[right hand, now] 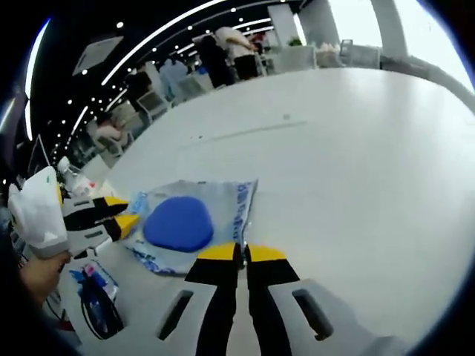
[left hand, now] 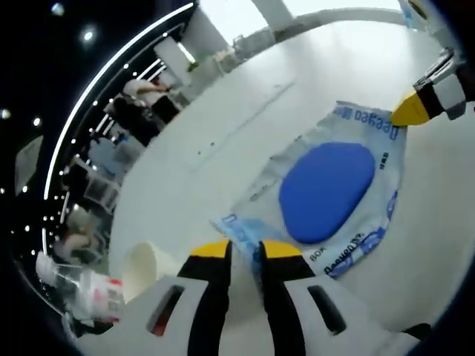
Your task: Arrange the tabletop items into an orderly group along one side of the table until the central work area is clear of visible clutter.
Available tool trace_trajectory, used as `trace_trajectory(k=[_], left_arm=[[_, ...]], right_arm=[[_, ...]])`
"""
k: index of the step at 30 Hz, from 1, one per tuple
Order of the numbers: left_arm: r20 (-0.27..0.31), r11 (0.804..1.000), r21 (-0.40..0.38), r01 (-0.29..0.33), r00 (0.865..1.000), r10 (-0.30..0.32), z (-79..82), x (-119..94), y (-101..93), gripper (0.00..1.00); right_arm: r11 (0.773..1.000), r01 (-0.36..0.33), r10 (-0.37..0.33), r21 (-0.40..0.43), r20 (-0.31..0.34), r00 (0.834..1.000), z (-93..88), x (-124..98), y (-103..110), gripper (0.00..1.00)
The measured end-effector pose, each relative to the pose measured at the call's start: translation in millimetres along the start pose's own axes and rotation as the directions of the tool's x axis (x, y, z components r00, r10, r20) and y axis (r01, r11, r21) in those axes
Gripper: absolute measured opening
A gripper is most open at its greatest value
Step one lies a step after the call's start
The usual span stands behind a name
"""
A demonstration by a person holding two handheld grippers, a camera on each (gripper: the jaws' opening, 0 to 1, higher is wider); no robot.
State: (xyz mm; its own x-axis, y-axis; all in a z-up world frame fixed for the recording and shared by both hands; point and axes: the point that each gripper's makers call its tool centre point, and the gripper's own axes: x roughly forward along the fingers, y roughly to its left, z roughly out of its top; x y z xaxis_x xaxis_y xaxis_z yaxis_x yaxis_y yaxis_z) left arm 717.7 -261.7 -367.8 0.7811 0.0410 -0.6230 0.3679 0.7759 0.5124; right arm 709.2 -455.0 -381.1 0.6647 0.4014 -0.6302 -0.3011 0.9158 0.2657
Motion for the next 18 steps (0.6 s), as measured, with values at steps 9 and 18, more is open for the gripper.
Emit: trace_trajectory(k=[9, 18], left_arm=[[0.092, 0.999, 0.051, -0.014, 0.996, 0.009, 21.5, -27.8, 5.3, 0.22], [0.097, 0.999, -0.009, 0.036, 0.995, -0.035, 19.1, -54.1, 6.3, 0.46]], right_arm=[[1.0, 0.02, -0.02, -0.004, 0.04, 0.999, 9.5, -10.1, 0.3, 0.32], [0.999, -0.015, 0.011, 0.032, 0.106, 0.994, 24.0, -28.8, 21.2, 0.57]])
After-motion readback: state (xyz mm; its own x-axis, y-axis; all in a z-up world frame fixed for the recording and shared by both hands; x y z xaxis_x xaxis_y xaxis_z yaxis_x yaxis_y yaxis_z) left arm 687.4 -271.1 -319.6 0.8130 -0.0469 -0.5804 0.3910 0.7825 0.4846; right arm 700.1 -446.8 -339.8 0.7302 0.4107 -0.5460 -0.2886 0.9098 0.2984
